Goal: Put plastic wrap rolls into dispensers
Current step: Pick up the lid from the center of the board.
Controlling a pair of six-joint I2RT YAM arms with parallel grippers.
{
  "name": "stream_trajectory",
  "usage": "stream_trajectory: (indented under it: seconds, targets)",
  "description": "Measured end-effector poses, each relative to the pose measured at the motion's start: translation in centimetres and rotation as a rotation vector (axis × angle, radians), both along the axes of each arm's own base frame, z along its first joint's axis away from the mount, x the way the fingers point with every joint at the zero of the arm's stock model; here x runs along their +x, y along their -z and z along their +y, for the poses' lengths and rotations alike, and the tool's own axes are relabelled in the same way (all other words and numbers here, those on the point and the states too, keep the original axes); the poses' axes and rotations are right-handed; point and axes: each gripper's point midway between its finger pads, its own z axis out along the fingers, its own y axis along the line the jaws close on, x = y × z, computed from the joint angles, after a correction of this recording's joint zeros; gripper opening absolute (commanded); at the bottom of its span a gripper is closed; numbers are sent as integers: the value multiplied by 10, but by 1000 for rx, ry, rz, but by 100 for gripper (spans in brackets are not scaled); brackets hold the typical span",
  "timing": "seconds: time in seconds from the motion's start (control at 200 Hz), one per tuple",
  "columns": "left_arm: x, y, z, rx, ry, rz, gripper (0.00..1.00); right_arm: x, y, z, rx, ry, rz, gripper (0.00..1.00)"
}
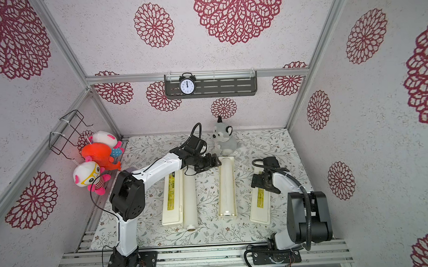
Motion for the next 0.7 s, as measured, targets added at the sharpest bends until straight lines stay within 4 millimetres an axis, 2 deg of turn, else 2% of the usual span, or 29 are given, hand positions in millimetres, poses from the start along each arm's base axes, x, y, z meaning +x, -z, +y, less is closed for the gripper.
stream_trajectory:
  seconds: [0.205, 0.36, 0.51, 0.701]
  targets:
    - [11, 0, 9, -37, -12, 1, 87, -1, 14, 6, 32, -10, 39, 99]
    - [11, 4, 7, -48, -4, 9, 86, 0, 21, 8, 32, -14, 53, 99]
    - [10, 6, 5, -55, 2, 15, 86, 3, 23, 10, 1, -29, 55, 89]
    - [10, 7, 5, -63, 2, 16, 86, 5, 21, 13, -1, -41, 44, 85]
